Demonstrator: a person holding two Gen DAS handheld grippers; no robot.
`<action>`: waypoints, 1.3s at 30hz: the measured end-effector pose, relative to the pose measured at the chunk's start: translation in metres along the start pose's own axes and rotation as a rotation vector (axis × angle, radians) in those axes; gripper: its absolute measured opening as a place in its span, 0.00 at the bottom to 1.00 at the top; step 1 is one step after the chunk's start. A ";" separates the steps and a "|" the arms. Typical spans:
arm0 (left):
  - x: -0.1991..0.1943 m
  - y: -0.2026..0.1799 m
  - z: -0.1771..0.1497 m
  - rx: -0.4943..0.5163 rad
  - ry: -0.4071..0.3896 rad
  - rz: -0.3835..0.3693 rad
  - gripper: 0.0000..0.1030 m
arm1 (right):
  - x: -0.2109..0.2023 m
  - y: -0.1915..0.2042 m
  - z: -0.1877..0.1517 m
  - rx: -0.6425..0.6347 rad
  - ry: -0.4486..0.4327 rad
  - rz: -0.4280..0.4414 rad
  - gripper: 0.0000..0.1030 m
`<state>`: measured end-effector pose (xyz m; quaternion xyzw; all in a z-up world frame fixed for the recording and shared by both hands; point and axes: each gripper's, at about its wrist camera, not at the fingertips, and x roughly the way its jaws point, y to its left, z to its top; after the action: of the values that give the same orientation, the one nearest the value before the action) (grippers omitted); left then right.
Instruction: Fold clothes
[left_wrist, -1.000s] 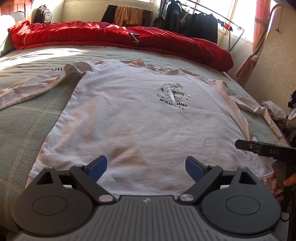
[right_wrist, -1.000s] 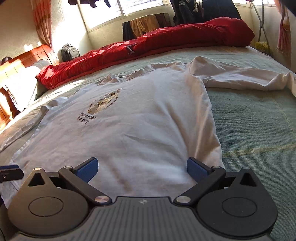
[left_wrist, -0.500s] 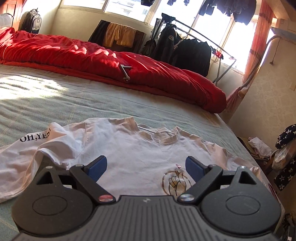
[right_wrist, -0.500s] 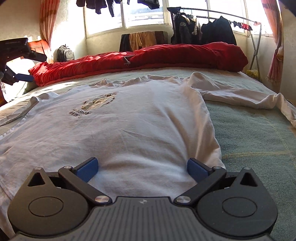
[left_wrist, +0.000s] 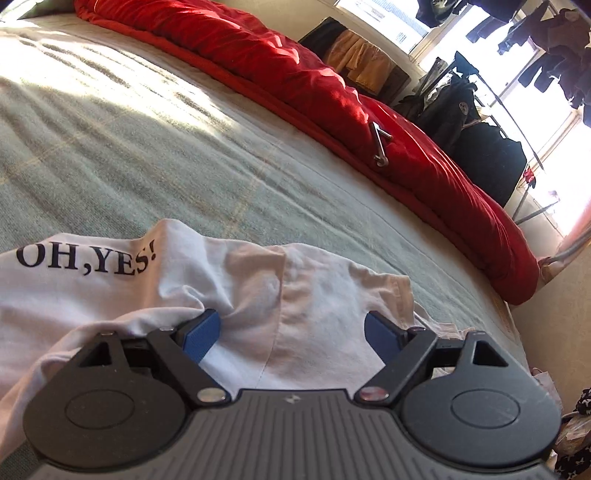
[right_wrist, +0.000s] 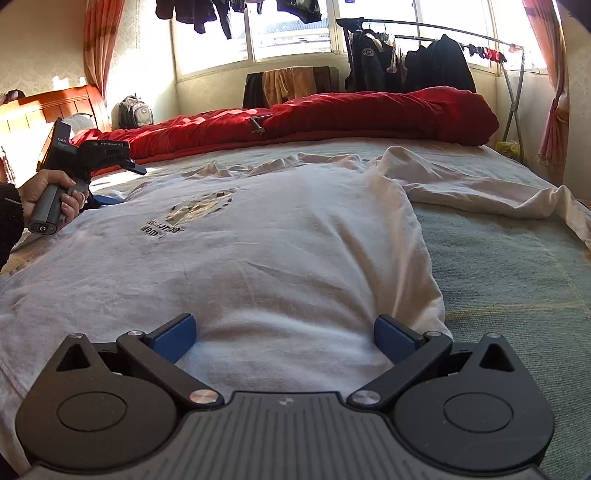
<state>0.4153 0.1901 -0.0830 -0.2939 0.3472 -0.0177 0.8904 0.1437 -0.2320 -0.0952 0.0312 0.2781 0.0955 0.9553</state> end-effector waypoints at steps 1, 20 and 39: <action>0.000 -0.002 0.002 0.011 0.000 0.015 0.83 | 0.000 0.000 0.000 0.000 0.000 0.000 1.00; -0.054 -0.011 -0.021 0.140 0.053 0.231 0.82 | -0.002 0.002 0.002 -0.014 0.017 -0.005 1.00; -0.111 -0.021 -0.073 0.247 0.101 0.138 0.82 | -0.052 -0.002 0.019 0.079 0.032 0.009 1.00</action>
<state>0.2890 0.1617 -0.0466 -0.1563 0.4060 -0.0135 0.9003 0.1115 -0.2442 -0.0524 0.0685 0.2968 0.0892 0.9483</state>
